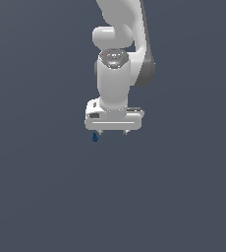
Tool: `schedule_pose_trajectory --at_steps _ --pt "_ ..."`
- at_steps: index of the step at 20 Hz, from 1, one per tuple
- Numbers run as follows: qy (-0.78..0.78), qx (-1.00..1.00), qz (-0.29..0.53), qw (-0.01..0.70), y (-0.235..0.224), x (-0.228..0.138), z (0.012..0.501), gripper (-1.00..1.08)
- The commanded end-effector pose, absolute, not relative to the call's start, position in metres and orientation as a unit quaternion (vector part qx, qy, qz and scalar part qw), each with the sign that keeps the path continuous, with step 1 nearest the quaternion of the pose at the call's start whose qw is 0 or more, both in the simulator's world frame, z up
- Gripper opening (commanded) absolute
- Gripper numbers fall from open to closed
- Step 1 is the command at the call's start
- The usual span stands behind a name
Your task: Pick up the object and move it to a goal position.
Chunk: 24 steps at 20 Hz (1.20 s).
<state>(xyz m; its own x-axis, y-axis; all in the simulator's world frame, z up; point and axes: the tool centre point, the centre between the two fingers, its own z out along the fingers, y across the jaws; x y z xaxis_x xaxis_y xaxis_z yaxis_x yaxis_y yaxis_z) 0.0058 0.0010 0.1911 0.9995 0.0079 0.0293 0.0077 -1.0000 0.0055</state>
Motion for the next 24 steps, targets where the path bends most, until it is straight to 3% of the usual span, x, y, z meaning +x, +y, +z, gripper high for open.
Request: schedule_pose_trajectory --at_steps 1,12,24 --pt "0.008 1.000 0.018 0.003 0.002 0.008 0.196 1.00" --pt "0.006 1.000 0.014 0.002 -0.022 -0.007 0.171 1.00" --pt "0.003 1.000 0.003 0.000 -0.086 -0.067 0.106 1.00"
